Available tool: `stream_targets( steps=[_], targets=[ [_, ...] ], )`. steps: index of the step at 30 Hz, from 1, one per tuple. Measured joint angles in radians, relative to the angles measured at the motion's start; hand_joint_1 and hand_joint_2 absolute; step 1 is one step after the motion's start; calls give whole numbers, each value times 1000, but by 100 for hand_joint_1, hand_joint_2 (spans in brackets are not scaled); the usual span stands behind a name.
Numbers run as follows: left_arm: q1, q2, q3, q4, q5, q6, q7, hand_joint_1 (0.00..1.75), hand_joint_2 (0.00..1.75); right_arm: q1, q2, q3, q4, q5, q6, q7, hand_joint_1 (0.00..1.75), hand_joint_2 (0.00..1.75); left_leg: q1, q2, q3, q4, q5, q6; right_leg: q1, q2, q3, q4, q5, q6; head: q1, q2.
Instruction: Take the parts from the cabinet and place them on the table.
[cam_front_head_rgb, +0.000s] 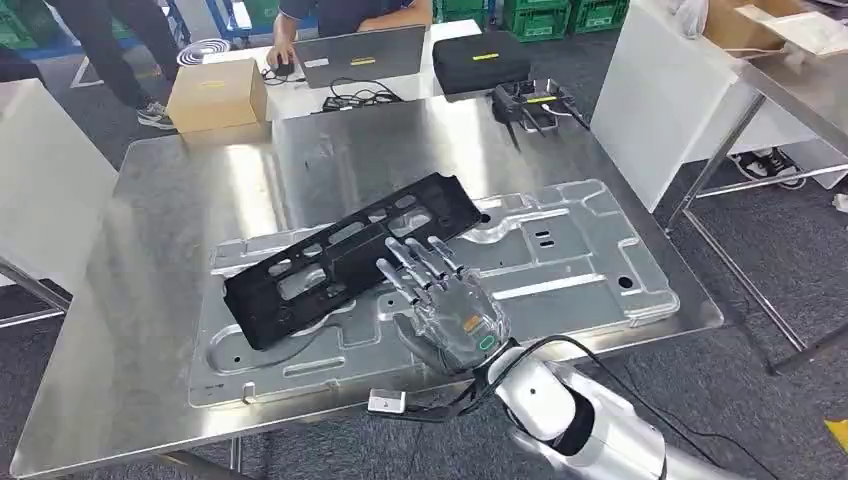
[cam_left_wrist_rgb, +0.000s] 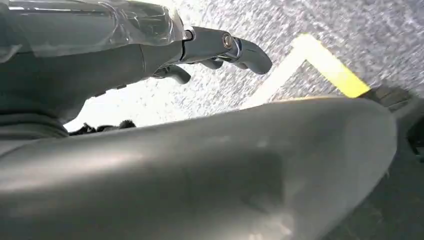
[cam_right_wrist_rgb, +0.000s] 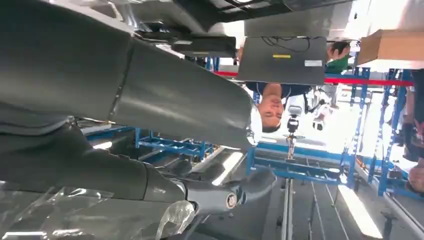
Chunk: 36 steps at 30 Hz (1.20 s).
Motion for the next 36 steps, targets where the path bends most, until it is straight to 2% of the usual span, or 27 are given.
stream_targets(
  steps=[2, 3, 4, 5, 7, 8, 9, 10, 12, 13, 14, 15, 17, 18, 19, 20, 21, 22, 23, 24, 25, 28, 29, 31, 33, 34, 36],
  targets=[
    [-1, 0, 0, 0, 0, 0, 0, 0, 0, 0, 0, 0, 0, -2, 1, 1, 0, 0, 16, 2, -46, 167, -122, -17, -1, -1, -31, 0, 24, -2, 0, 0],
    [-1, 0, 0, 0, 0, 0, 0, 0, 0, 0, 0, 0, 0, -3, 2, 1, 0, 0, 20, 1, -60, 236, -150, -21, -1, -1, -47, 1, 35, -2, 0, 0],
    [-1, 0, 0, 0, 0, 0, 0, 0, 0, 1, 0, 0, 1, -4, 2, 2, 0, 0, 23, 2, -57, 271, -143, -23, -1, -1, -63, 1, 47, -1, 0, 0],
    [-1, 0, 0, 0, 0, 0, 0, 0, 0, 2, 0, 0, 1, -5, 2, 2, 0, 0, 25, 1, -35, 260, -113, -24, -1, -2, -78, 2, 59, 1, 0, 0],
    [-3, 0, 0, 0, -2, 0, 0, 0, 0, 2, -1, 0, 1, -16, 4, 8, 0, 0, 25, 1, 62, 136, -40, -20, -1, -1, -106, 1, 83, 6, 0, 0],
    [-5, 0, 0, 0, -2, 1, 0, 0, 0, 1, -1, -2, 1, -24, 4, 11, 0, 0, 25, 1, 137, 32, -36, -15, -1, 0, -115, 2, 95, 10, 0, 0],
    [-8, 0, 0, 0, -2, 2, -1, 0, 0, 1, -1, -3, 1, -27, 4, 13, 0, 0, 20, 0, 203, -62, -65, -9, 2, 0, -121, 3, 103, 16, 0, 0],
    [-10, 0, 0, 0, -2, 3, -1, 0, 0, 0, -2, -6, 1, -34, 4, 14, 0, 0, 16, -2, 219, -108, -75, 1, 2, -1, -124, 1, 115, 21, 0, 0],
    [-9, 0, 0, 0, -2, 4, -1, 0, 0, 1, -2, -5, 2, -37, 4, 13, 0, 0, 7, -2, 201, -96, -61, 10, -4, -1, -125, -9, 139, 33, 0, 0],
    [-6, 0, 0, 0, -3, 5, -1, 0, 0, 5, -2, -5, 3, -41, 4, 11, 0, 0, 9, -1, 186, -101, -46, 20, -2, 0, -127, -13, 151, 41, 0, 0],
    [-7, -1, 0, 0, -3, 6, -1, 0, 0, 10, -3, -5, 4, -43, 3, 12, 0, 0, 15, 5, 179, -103, -29, 28, -8, 2, -136, -4, 128, 44, 0, 0],
    [-8, -1, 0, 0, -3, 7, -1, 0, 0, 11, -3, -5, 4, -44, 3, 12, 0, 0, 14, 3, 169, -104, -16, 37, -6, 3, -155, 34, 66, 46, 1, 0],
    [-8, -2, 0, 0, -3, 8, -2, 0, 0, 16, -3, -5, 5, -44, 2, 12, 0, 0, 12, 5, 136, -103, 12, 44, -7, 3, -194, 191, -71, 50, 0, 0],
    [-8, -2, 0, 0, -3, 9, -1, 0, 0, 18, -3, -5, 5, -45, 1, 11, 0, 0, 11, 6, 119, -101, 26, 45, -6, 4, -209, 276, -110, 52, 1, 0],
    [-7, -2, 0, 0, -3, 9, -1, 0, 0, 21, -3, -5, 5, -47, 0, 11, 0, 0, 10, 7, 101, -100, 39, 45, -7, 4, -211, 336, -107, 53, 0, 0],
    [-7, -2, 0, 0, -3, 10, -2, 0, 0, 23, -3, -5, 7, -49, 0, 11, 0, 0, 10, 8, 82, -98, 53, 44, -7, 4, -195, 353, -73, 53, 0, 0],
    [-7, -2, 0, 0, -3, 10, -1, 0, 0, 23, -3, -5, 8, -53, -1, 10, 0, 0, 10, 8, 66, -96, 64, 42, -7, 4, -164, 331, -36, 53, 0, 0],
    [-7, -2, 0, 0, -2, 10, -2, 0, 0, 23, -3, -5, 8, -53, -2, 9, 0, 0, 11, 8, 49, -92, 75, 39, -8, 4, -109, 269, -3, 51, 0, 0],
    [-7, -2, 0, 0, -2, 11, -1, 0, 0, 22, -2, -5, 8, -53, -3, 9, 0, 0, 11, 7, 36, -87, 84, 34, -9, 4, -37, 177, 1, 50, 1, 0],
    [-7, -2, 0, 0, -2, 11, -1, 0, 0, 20, 0, -5, 8, -53, -5, 8, 0, 0, 5, 6, 26, -80, 90, 28, -7, 5, 49, 73, -32, 49, 1, 0],
    [-7, -2, 0, 0, -1, 12, -1, 0, 0, 17, 5, -5, 8, -53, -5, 6, 0, 0, 4, 5, 18, -73, 96, 23, -3, 6, 91, -10, -63, 44, -1, 0],
    [-6, -1, 0, 0, 0, 15, -1, 0, 0, 18, 7, -5, 9, -55, -7, 6, 0, 0, 8, 5, 3, -79, 135, 11, 3, 4, 62, -9, -49, 24, -1, 0],
    [-2, 1, 0, 0, 0, 15, 0, 0, 0, 17, 7, -5, 11, -55, -7, 6, 0, 0, 12, 5, -5, -75, 130, 5, -3, -2, 54, -11, -37, 14, -1, 0],
    [3, -1, 0, 0, 3, 15, 0, 0, 0, 18, 10, -5, 13, -56, -7, 6, 0, 0, 18, 4, -35, 14, 9, -12, -2, -3, 26, -10, -12, 0, -1, 0],
    [0, -1, 0, 0, 21, 15, 4, 0, 0, 18, 9, -4, 14, -57, -7, 6, 0, 0, 23, 5, -74, 186, -103, -23, 0, -3, -7, -10, 15, -1, -1, 0],
    [0, -1, 2, 0, 25, 14, 6, 0, 0, 19, 9, -3, 14, -58, -7, 6, 0, 0, 23, 5, -79, 242, -116, -25, 0, -4, -23, -9, 26, -1, -1, 0],
    [1, -1, 2, 0, 28, 14, 7, 0, 0, 20, 9, 0, 16, -59, -8, 6, 0, 0, 23, 5, -45, 251, -69, -23, 1, -4, -54, -8, 51, 0, -1, 0]
  ],
)
